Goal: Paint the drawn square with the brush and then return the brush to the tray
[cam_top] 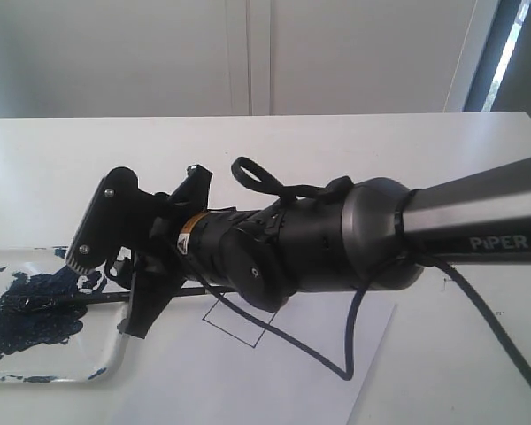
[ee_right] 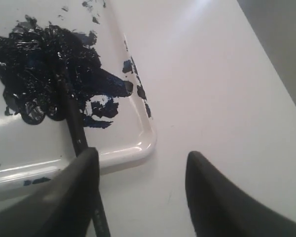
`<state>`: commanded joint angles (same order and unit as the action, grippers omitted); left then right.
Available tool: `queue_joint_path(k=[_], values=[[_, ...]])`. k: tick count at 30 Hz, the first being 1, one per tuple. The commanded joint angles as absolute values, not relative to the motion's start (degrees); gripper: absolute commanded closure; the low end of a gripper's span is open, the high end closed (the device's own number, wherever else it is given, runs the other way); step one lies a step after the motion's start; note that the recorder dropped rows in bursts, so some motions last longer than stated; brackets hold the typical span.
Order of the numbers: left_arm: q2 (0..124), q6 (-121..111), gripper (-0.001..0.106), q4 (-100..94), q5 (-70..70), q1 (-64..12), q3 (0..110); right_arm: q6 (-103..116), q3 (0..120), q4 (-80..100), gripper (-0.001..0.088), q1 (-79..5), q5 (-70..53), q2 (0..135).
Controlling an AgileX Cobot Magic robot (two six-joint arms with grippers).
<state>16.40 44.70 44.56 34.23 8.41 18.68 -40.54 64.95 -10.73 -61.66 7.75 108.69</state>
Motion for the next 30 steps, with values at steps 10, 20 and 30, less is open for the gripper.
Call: queue_joint_path(k=[10,20,30], values=[[16.4,44.7,0.045,44.6,34.2,8.4,18.7,-39.0,68.5,-10.4,0.0432,-61.7,-7.2,110.4],[16.4,44.7,0.045,44.5,34.2,8.4,18.7,-39.1,72.7,-7.2,0.0432,-59.1,-16.1,113.2],[16.4,44.7,0.045,44.5,34.2,8.4,18.7,-42.5,78.7,-2.2,0.0524,-58.2,-26.7,115.4]])
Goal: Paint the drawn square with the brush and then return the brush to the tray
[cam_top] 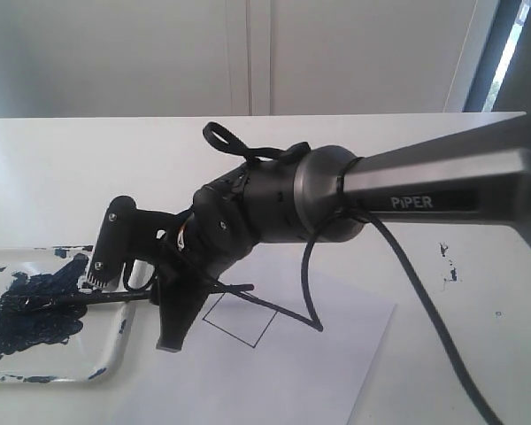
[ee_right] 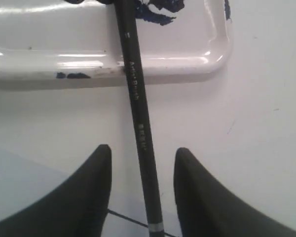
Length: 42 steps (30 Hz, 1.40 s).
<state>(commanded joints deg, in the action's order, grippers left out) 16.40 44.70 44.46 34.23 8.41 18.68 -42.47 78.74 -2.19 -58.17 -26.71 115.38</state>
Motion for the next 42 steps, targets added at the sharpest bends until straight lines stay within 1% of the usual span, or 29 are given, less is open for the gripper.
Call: queue_joint_path(k=[1,10,18,25,27,29,38,40,42], values=[[16.4,44.7,0.045,44.5,34.2,8.4,18.7,-42.5,79.0,-1.1,0.0536,-58.2,-27.6,115.5],[16.4,44.7,0.045,44.5,34.2,8.4,18.7,-42.2,80.2,5.3,0.0537,-58.2,-32.8,115.7],[16.4,44.7,0.045,44.5,34.2,8.4,18.7,-41.8,80.2,9.1,0.0537,-58.0,-32.7,118.4],[16.4,44.7,0.046,44.5,34.2,8.4,18.7,-40.0,80.5,10.4,0.0537,-54.9,-31.6,118.7],[16.4,44.7,0.048,44.5,34.2,8.4,18.7,-40.2,80.5,10.4,0.0550,-54.6,-31.7,119.0],[16.4,44.7,0.048,44.5,34.2,8.4,18.7,-40.3,80.5,10.2,0.0569,-54.6,-31.3,119.1],[16.4,44.7,0.048,44.5,34.2,8.4,18.7,-40.9,80.6,9.8,0.0571,-54.6,-30.9,119.5],[16.4,44.7,0.048,44.5,34.2,8.4,18.7,-40.9,80.6,9.8,0.0606,-54.6,-30.9,119.5],[16.4,44.7,0.048,44.5,34.2,8.4,18.7,-40.9,80.6,9.5,0.0680,-54.6,-30.7,119.5]])
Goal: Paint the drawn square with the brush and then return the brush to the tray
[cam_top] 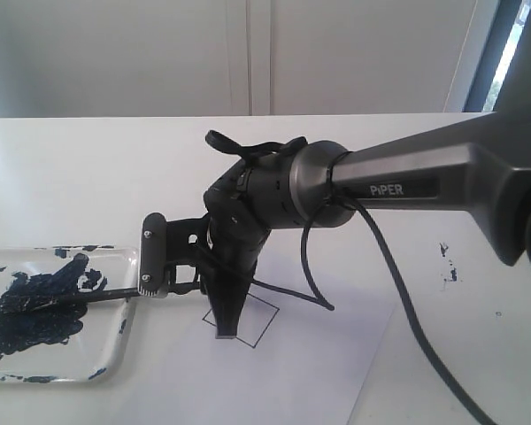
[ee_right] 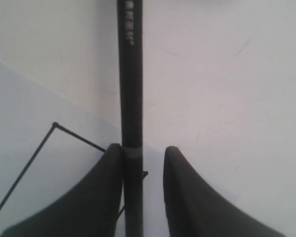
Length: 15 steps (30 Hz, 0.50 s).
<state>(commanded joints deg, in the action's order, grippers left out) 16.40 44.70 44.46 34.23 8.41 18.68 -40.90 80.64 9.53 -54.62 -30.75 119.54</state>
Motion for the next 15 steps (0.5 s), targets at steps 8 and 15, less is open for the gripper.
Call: queue_joint_path(k=[8,15], values=[[16.4,44.7,0.048,44.5,34.2,8.4,18.7,-40.9,80.6,8.5,0.0814,-54.6,-30.5,119.5],[16.4,44.7,0.048,44.5,34.1,8.4,18.7,-40.9,80.6,8.0,0.0868,-54.6,-32.5,119.4]])
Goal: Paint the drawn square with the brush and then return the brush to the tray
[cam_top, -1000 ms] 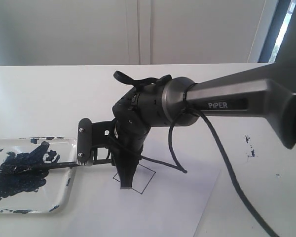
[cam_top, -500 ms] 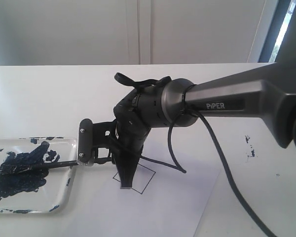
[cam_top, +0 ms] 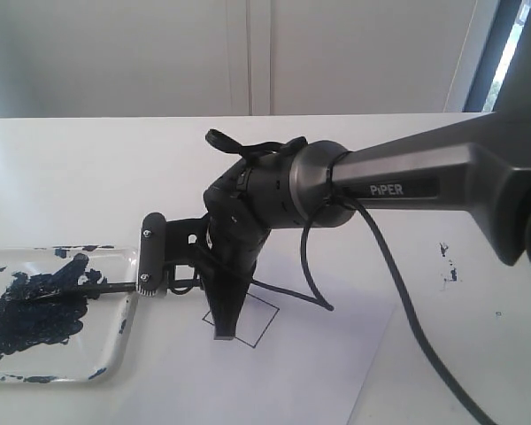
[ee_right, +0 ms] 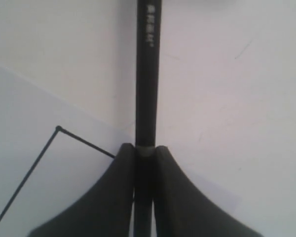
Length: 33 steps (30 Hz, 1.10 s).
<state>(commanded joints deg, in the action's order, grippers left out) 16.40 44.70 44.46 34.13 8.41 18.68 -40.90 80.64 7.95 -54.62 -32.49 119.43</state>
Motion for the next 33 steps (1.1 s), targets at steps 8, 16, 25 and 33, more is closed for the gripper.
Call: queue_joint_path(k=[8,16,25,33], values=[[16.4,44.7,0.048,44.5,34.1,8.4,18.7,-41.3,80.6,2.2,0.0868,-54.9,-39.2,113.8],[16.4,44.7,0.048,44.5,34.1,8.4,18.7,-41.3,80.6,-1.7,0.0868,-54.9,-48.2,112.2],[16.4,44.7,0.048,44.5,34.1,8.4,18.7,-38.0,84.0,-5.0,0.0868,-54.9,-57.6,112.1],[16.4,44.7,0.048,44.5,34.2,8.4,18.7,-32.7,85.8,-2.0,0.0868,-54.9,-63.1,112.1]])
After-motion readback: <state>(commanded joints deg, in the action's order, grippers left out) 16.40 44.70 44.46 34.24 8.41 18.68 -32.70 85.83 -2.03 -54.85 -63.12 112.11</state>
